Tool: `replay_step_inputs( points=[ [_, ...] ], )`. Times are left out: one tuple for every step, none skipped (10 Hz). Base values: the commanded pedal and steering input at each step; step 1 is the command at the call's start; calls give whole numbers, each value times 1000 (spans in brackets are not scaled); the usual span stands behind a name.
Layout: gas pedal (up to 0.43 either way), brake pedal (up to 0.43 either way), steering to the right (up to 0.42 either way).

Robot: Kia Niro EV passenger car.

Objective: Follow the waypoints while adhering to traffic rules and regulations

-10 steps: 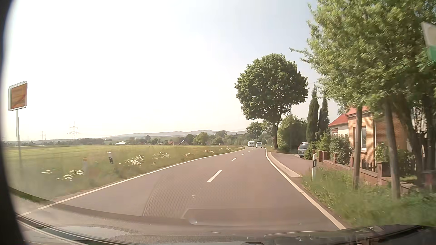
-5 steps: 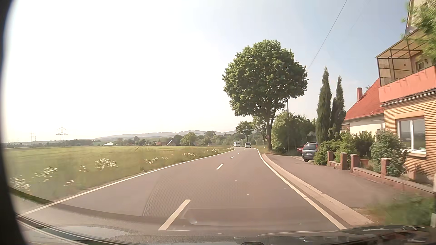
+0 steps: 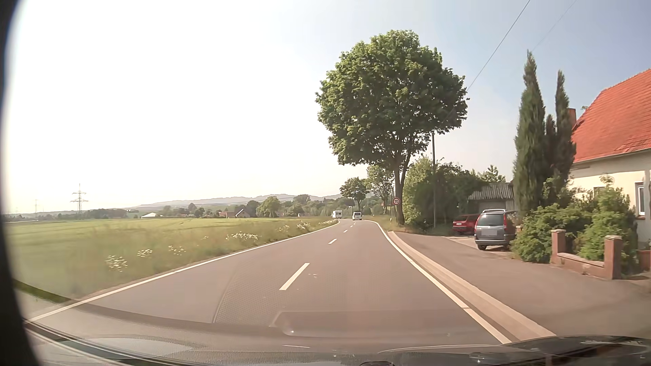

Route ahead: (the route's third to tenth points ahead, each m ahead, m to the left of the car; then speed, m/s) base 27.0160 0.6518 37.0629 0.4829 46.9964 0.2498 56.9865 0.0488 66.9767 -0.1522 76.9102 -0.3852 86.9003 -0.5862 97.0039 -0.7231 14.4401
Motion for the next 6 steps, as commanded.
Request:
replay_step_inputs(
  points=[
    [189, 0, 16],
    [189, 0, 16],
    [189, 0, 15],
    [189, 0, 11],
    [189, 0, 10],
    [189, 0, 9]
  ],
)
